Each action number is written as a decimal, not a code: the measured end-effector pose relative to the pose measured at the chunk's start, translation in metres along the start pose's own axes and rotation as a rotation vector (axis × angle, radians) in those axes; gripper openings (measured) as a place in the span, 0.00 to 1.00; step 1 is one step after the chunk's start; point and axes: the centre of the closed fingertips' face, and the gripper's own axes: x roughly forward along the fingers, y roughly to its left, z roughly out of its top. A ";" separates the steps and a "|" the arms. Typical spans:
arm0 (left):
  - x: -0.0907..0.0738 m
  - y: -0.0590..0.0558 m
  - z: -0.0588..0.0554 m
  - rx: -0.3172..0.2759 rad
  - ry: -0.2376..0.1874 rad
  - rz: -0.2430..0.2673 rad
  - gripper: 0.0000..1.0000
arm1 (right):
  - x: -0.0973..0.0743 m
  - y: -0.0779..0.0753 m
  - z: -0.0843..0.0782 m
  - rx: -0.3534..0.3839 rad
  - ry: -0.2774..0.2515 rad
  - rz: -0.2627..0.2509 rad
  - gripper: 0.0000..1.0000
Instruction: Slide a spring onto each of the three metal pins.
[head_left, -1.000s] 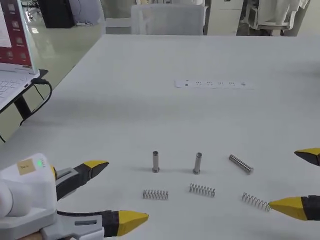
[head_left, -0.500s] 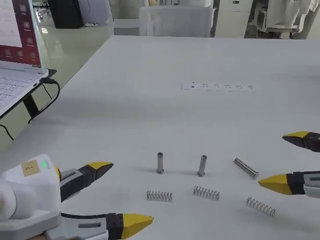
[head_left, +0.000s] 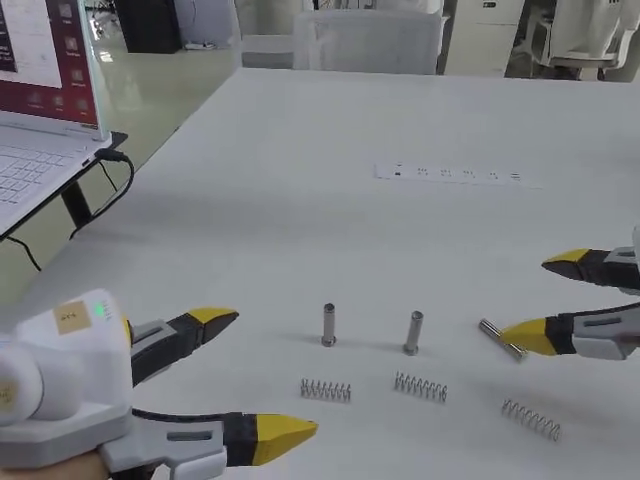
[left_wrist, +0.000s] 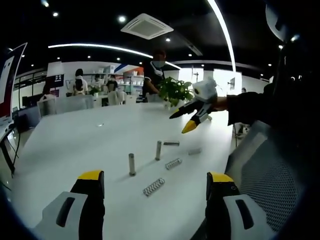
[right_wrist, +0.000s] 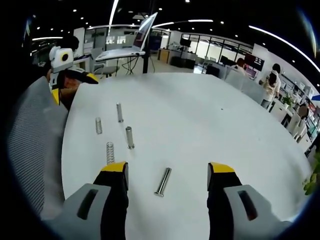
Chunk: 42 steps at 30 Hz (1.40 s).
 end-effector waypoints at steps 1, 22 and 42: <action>0.000 0.000 0.000 0.001 0.000 0.001 0.80 | 0.002 -0.001 0.000 0.001 0.008 0.001 0.61; -0.001 0.001 0.000 -0.010 -0.006 0.011 0.79 | 0.037 0.002 -0.026 0.031 0.209 0.003 0.27; -0.001 0.001 0.001 -0.015 -0.015 0.011 0.77 | 0.053 0.000 -0.041 0.124 0.313 -0.019 0.11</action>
